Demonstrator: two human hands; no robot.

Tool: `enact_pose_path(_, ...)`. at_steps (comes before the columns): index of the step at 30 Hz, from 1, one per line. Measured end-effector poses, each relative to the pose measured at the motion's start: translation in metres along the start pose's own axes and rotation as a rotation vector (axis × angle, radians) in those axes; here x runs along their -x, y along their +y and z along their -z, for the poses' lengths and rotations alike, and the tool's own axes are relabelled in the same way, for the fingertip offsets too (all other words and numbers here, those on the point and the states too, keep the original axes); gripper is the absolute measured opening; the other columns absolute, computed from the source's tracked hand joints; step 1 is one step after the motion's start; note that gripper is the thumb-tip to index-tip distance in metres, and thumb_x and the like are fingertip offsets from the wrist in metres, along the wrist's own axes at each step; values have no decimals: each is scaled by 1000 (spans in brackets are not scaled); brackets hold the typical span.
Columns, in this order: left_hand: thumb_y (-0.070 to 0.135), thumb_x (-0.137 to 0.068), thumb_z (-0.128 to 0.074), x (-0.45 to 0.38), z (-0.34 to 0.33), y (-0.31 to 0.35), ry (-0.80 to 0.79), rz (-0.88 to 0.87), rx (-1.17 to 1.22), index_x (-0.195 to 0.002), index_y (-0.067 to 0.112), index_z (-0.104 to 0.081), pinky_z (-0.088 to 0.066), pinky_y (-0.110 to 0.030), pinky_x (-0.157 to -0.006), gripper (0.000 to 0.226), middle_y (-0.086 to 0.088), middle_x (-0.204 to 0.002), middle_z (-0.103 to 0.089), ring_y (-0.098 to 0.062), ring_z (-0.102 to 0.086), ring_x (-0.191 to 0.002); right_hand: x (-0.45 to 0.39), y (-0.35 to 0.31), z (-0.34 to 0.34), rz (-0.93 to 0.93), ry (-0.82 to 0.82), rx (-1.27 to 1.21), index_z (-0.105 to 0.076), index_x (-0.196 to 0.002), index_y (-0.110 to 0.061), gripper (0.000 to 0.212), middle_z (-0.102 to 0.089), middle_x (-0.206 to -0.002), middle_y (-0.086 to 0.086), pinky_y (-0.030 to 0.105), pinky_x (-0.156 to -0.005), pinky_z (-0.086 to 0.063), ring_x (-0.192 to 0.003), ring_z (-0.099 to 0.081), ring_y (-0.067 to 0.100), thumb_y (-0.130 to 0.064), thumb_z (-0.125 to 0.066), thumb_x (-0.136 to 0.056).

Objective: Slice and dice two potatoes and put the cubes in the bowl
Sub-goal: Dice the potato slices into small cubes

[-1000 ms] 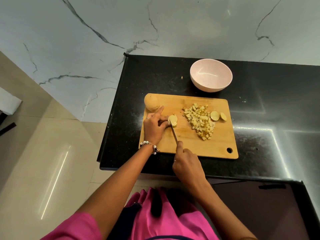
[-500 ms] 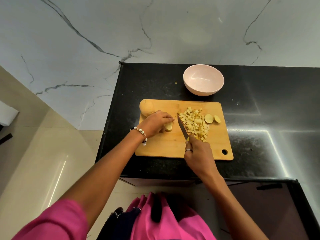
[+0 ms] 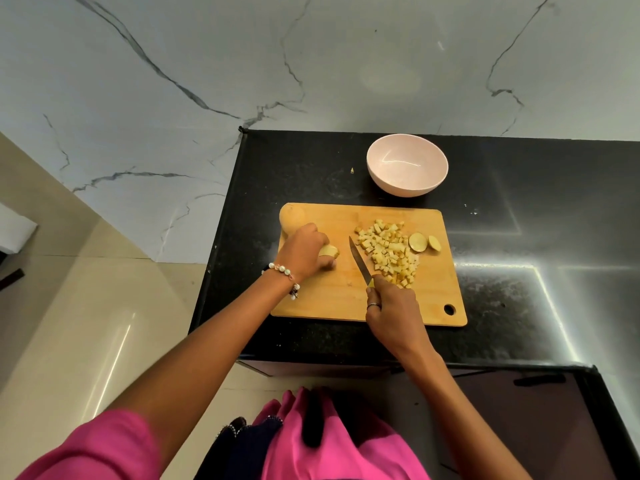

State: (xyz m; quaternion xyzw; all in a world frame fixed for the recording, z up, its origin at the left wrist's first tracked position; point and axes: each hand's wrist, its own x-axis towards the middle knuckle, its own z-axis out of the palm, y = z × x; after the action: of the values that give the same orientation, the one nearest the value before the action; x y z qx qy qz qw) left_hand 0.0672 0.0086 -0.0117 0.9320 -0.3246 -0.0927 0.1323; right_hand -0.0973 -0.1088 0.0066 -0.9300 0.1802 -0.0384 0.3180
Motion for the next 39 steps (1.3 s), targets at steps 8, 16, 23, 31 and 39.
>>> enact_pose_path(8, 27, -75, -77, -1, 1, 0, -107, 82, 82, -136, 18, -49, -44, -29, -92, 67, -8, -119, -48, -22, -50, -108, -6, 4, -24, 69, -93, 234, -31, -143, -3, 50, -63, -98, 18, 34, -62, -34, -86, -58, 36, -13, -39, -95)
enact_pose_path(16, 27, -76, -76, -2, 0, -2, -50, 78, 106, -131, 19, -55, -44, -27, -88, 59, -5, -114, -53, -18, -52, -102, -9, 6, -27, 136, -105, 277, -30, -144, -4, 51, -62, -98, 19, 32, -61, -30, -84, -57, 36, -14, -39, -95)
enact_pose_path(23, 28, -76, -76, -2, -1, -2, -34, 89, 140, -129, 17, -56, -45, -28, -91, 58, -6, -115, -54, -19, -52, -103, -13, 3, -14, 136, -91, 237, -32, -144, -4, 49, -64, -93, 19, 34, -63, -32, -83, -57, 34, -13, -39, -96)
enact_pose_path(31, 37, -81, -70, 1, -5, 1, 21, 109, 184, -130, 18, -56, -43, -27, -89, 54, -6, -115, -51, -18, -49, -105, -14, -6, -28, 100, -66, 252, -28, -145, -3, 51, -64, -98, 18, 35, -66, -36, -87, -58, 34, -15, -37, -97)
enact_pose_path(39, 35, -80, -71, -2, -8, 0, 26, 106, 201, -126, 15, -59, -45, -32, -91, 52, -7, -115, -54, -19, -51, -105, -11, -16, -39, 92, -77, 422, -19, -146, 1, 55, -59, -103, 20, 35, -62, -32, -85, -58, 37, -5, -34, -93)
